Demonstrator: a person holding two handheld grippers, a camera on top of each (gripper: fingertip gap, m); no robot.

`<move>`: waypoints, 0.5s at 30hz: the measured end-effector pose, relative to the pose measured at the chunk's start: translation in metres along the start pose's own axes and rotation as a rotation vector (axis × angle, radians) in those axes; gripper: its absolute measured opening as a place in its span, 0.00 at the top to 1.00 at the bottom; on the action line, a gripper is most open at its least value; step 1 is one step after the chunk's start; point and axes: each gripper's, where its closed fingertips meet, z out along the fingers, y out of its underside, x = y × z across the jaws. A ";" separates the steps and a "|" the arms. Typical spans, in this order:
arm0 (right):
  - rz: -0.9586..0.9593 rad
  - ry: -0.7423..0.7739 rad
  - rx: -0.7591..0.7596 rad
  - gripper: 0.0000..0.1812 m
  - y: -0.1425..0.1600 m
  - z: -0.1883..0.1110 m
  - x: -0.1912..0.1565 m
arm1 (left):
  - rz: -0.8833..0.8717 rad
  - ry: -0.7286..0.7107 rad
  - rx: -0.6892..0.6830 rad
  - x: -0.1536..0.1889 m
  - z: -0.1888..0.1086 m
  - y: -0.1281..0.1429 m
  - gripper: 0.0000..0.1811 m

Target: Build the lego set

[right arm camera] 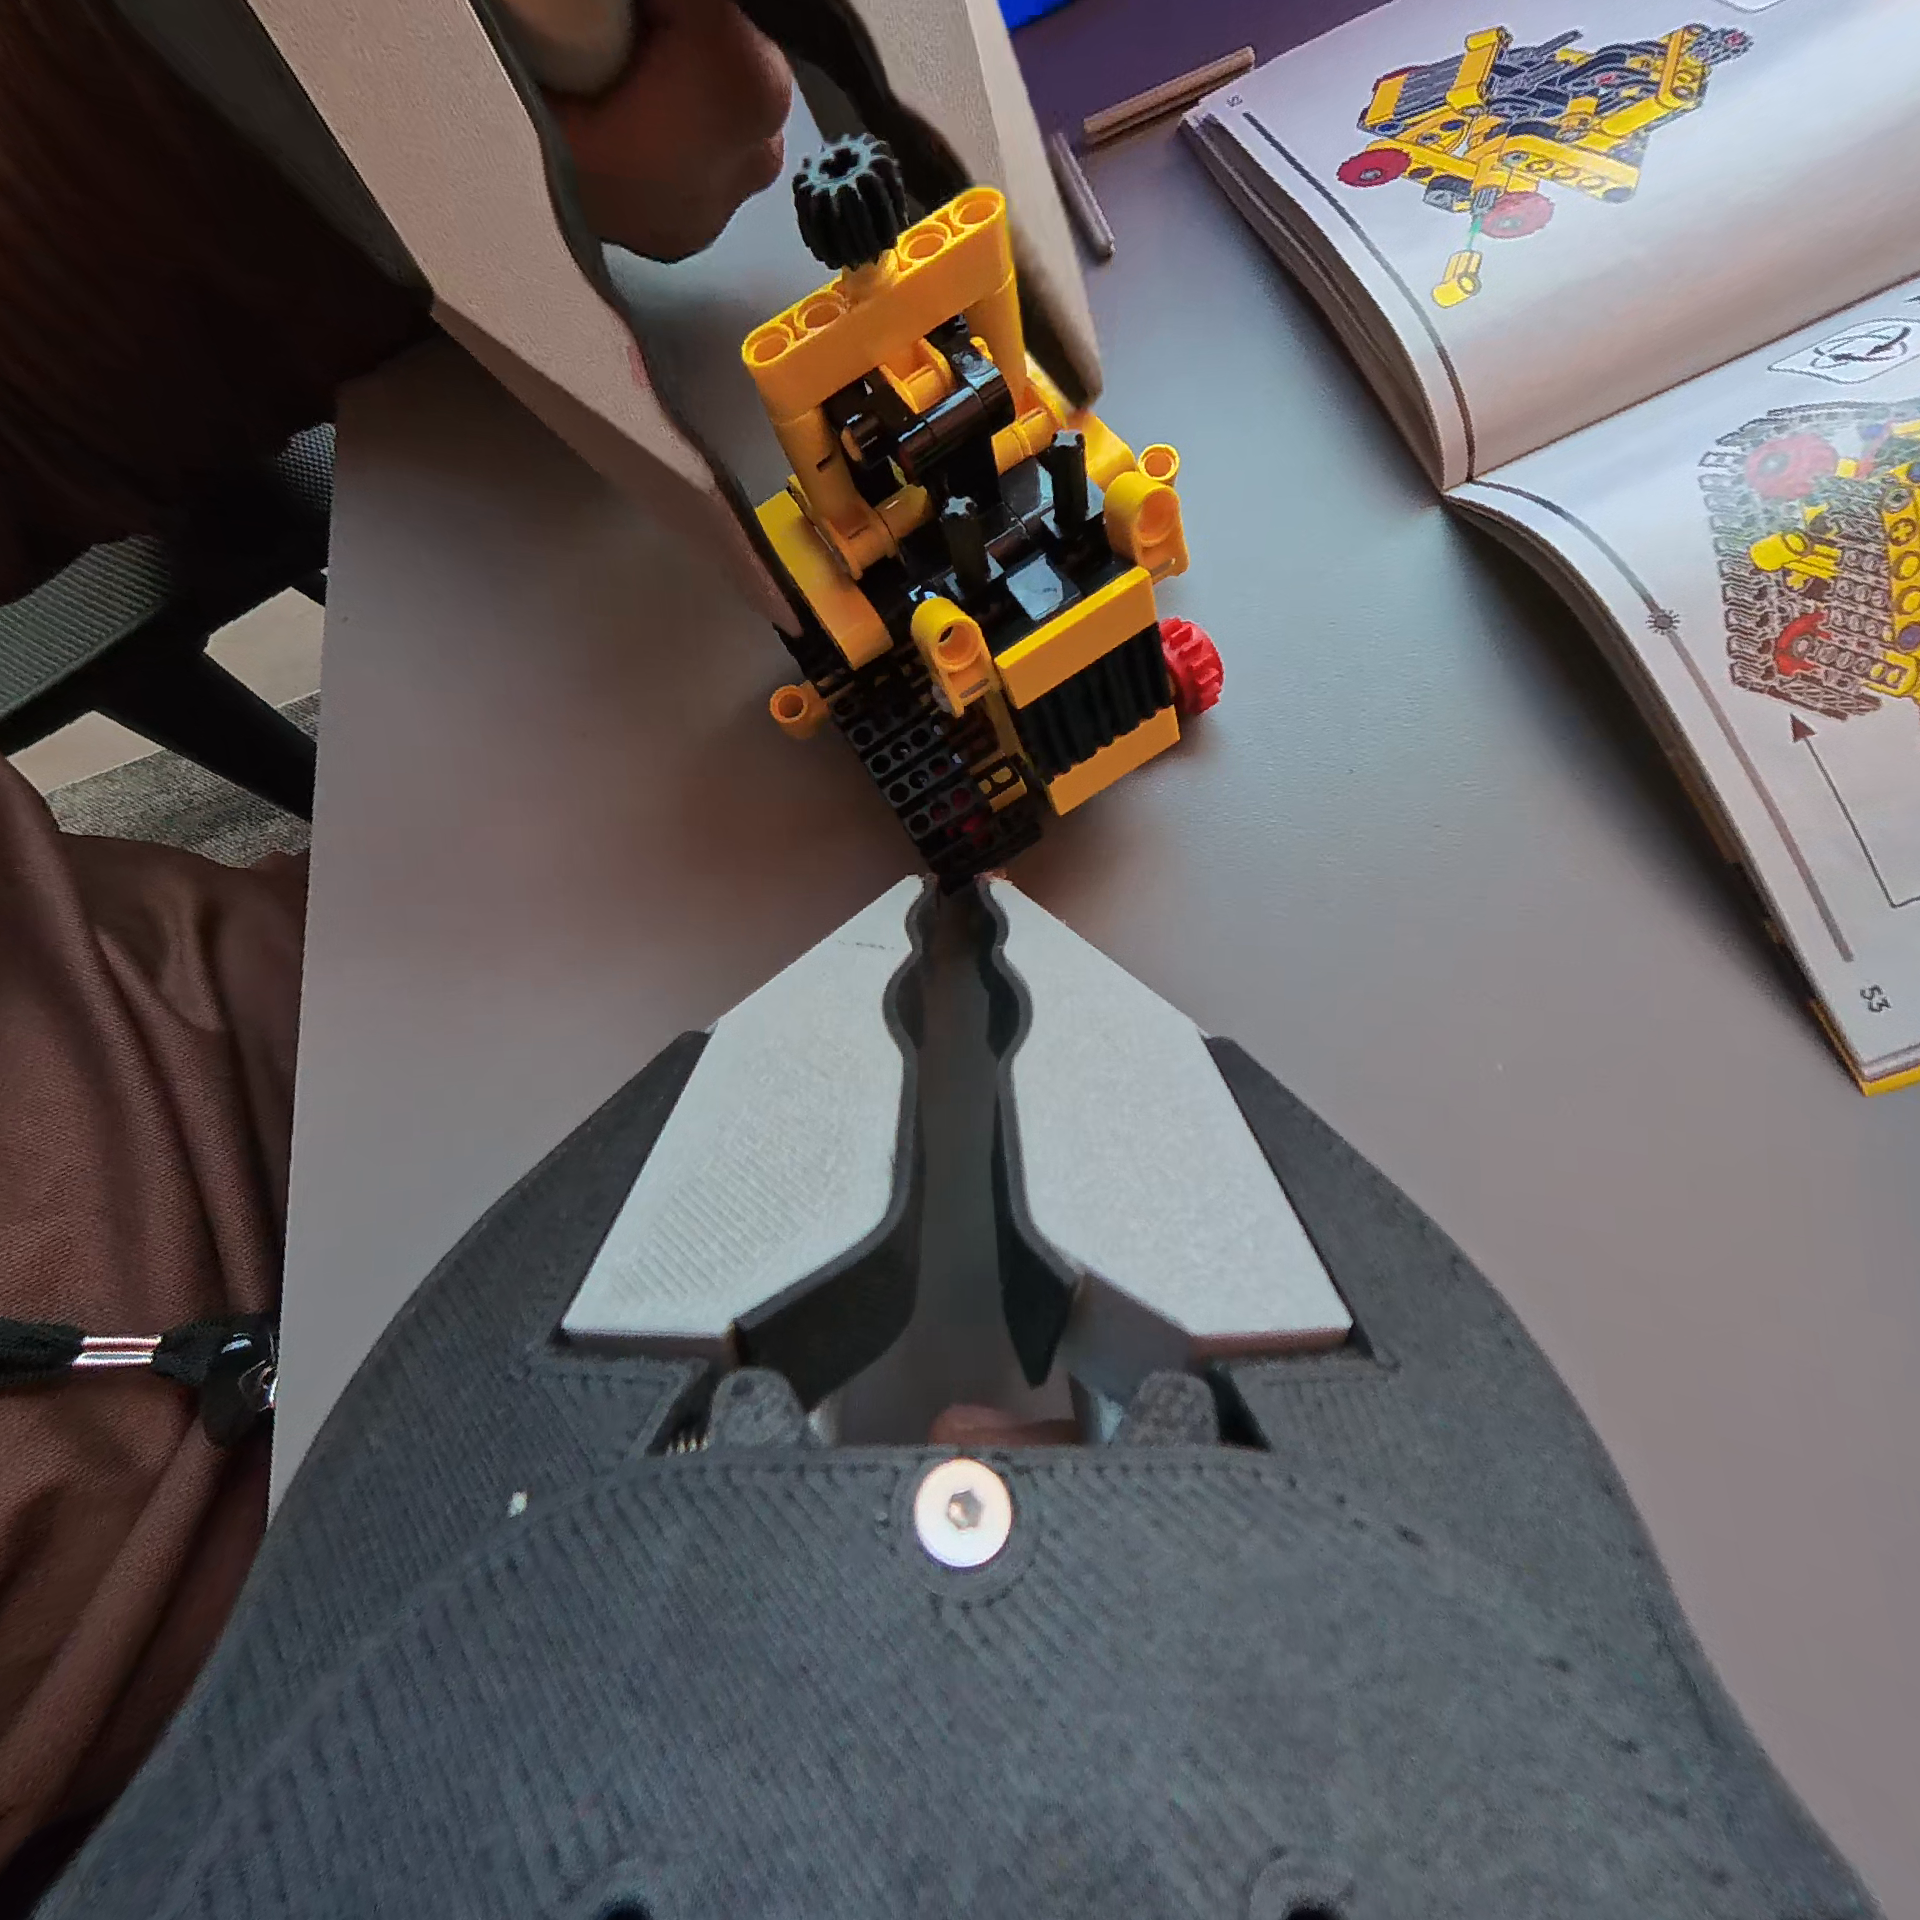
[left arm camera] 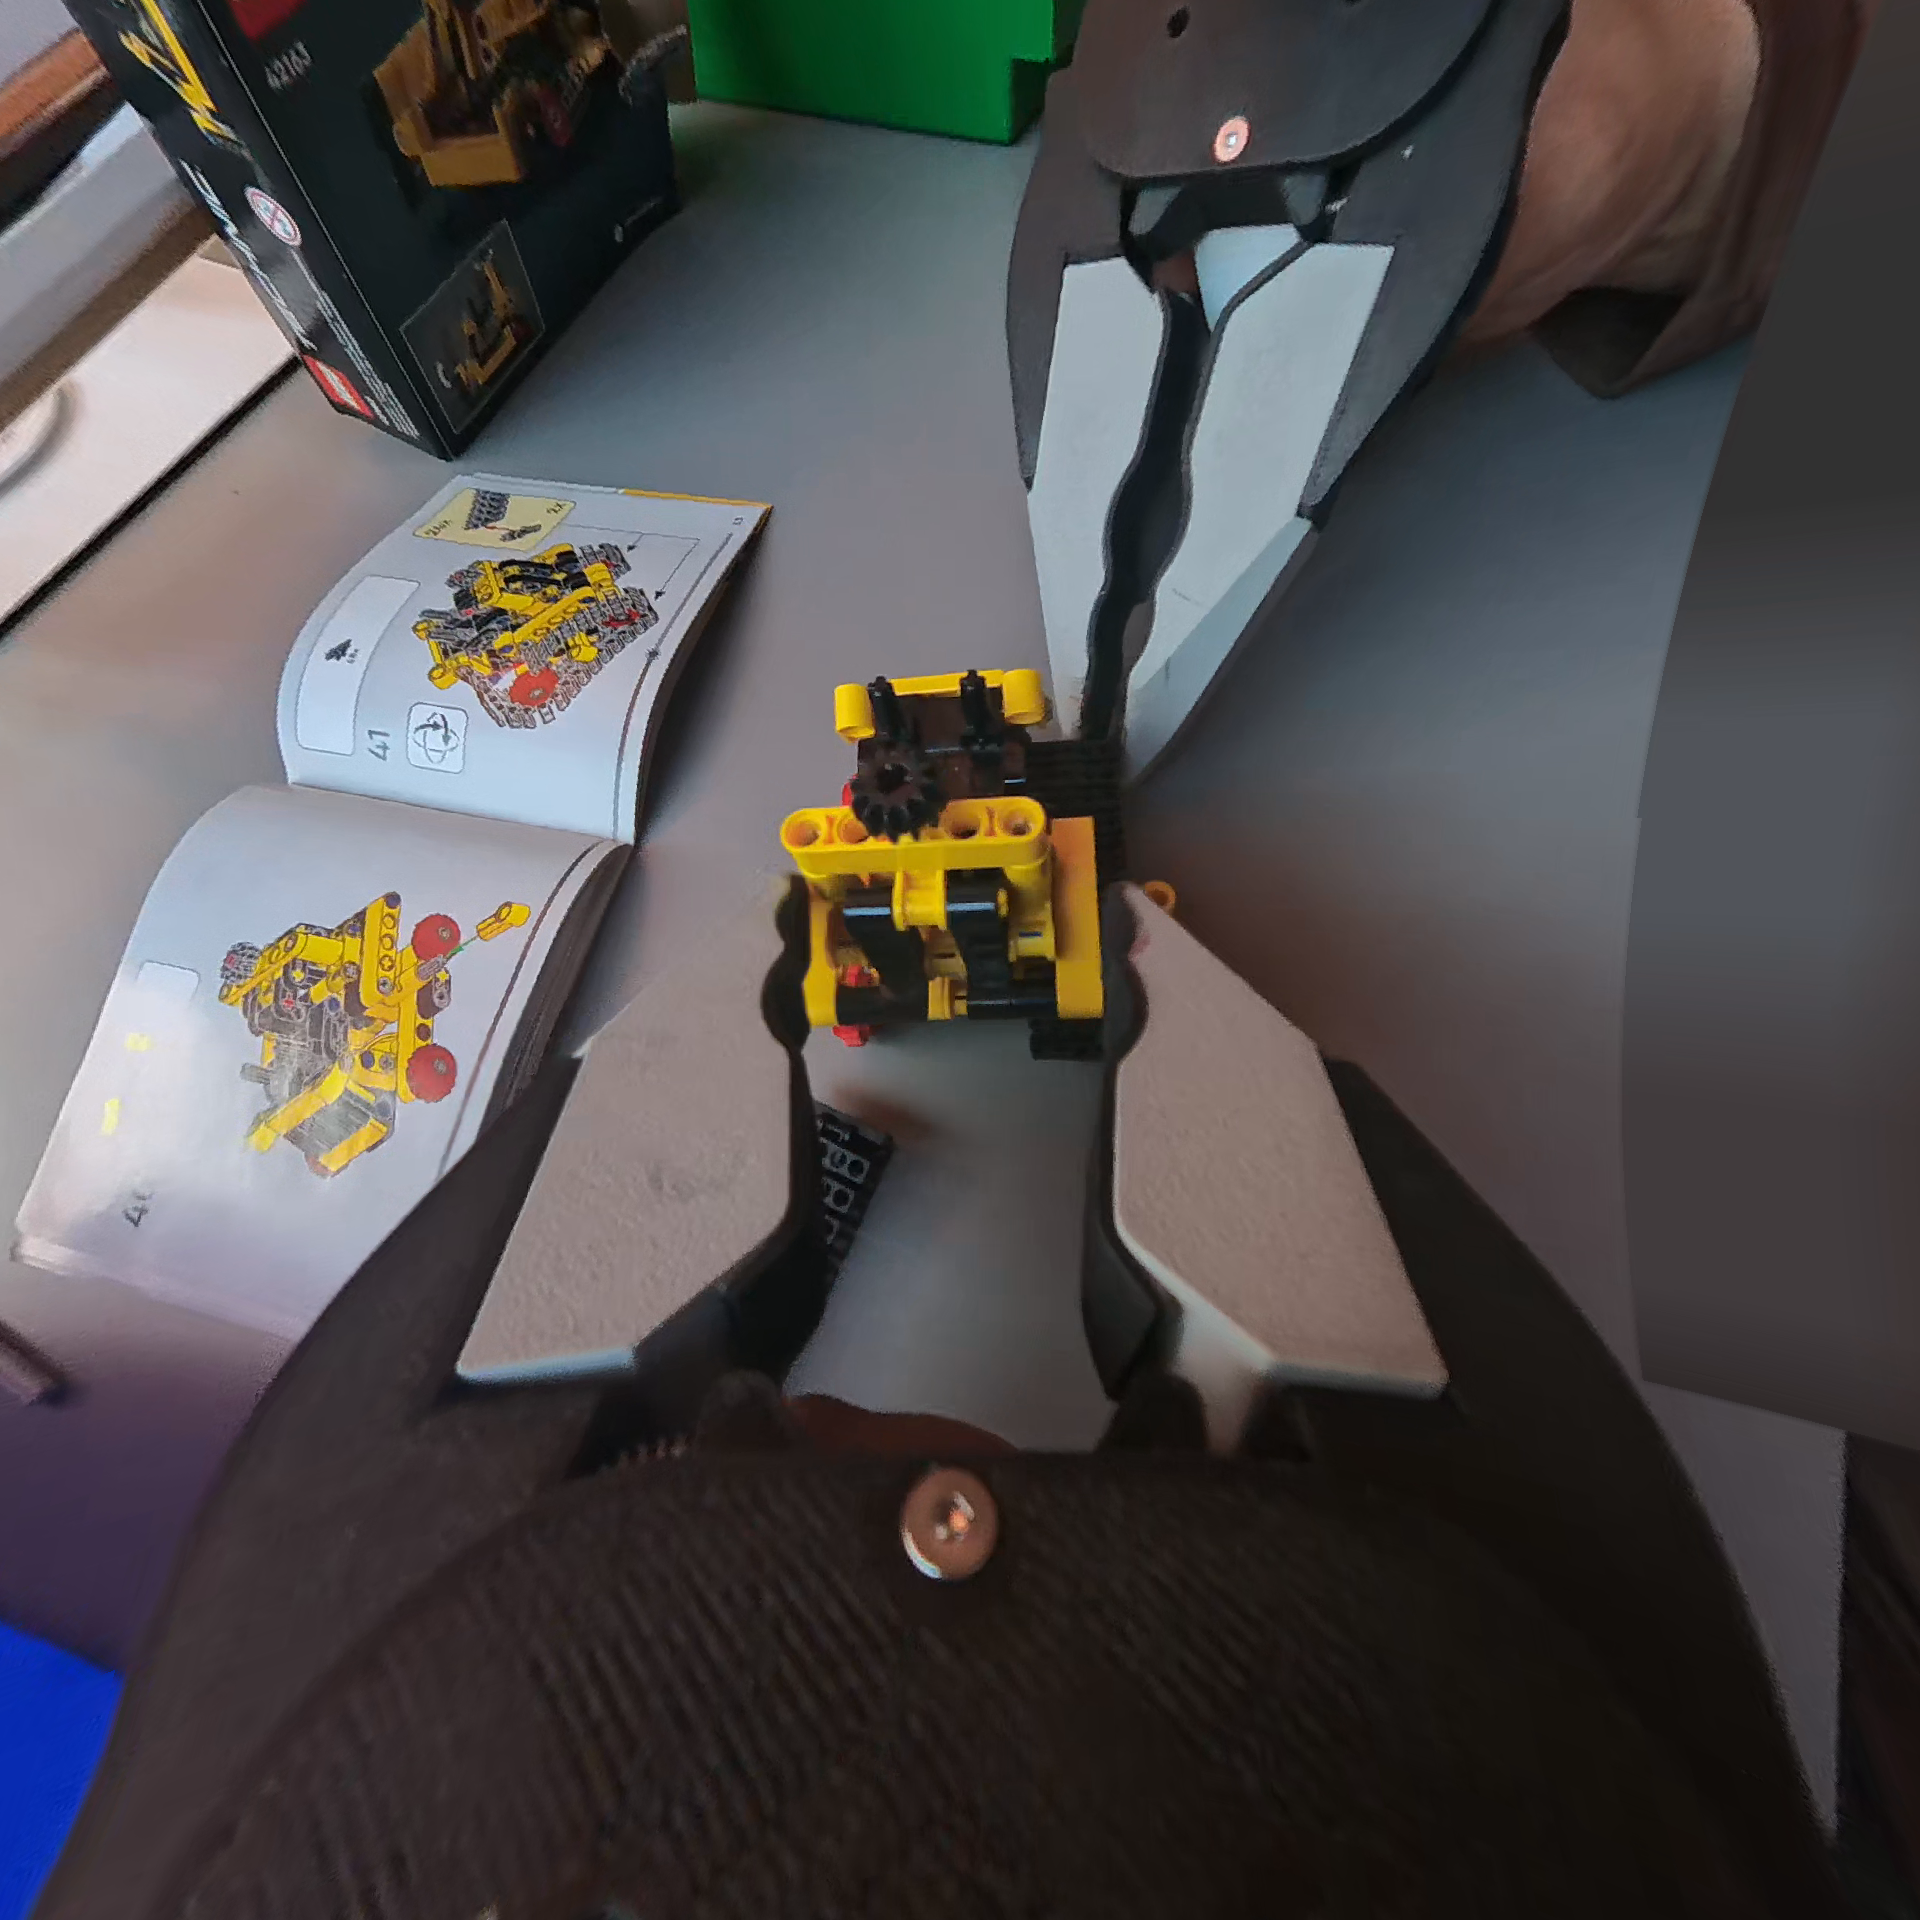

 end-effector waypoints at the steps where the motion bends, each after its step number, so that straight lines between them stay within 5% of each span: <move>1: 0.000 0.000 -0.001 0.98 0.000 0.000 0.000 | 0.014 -0.011 0.004 -0.001 0.001 0.000 0.70; 15: -0.020 -0.005 -0.003 0.98 -0.004 0.005 -0.005 | 0.028 -0.034 0.018 0.000 -0.006 0.006 0.72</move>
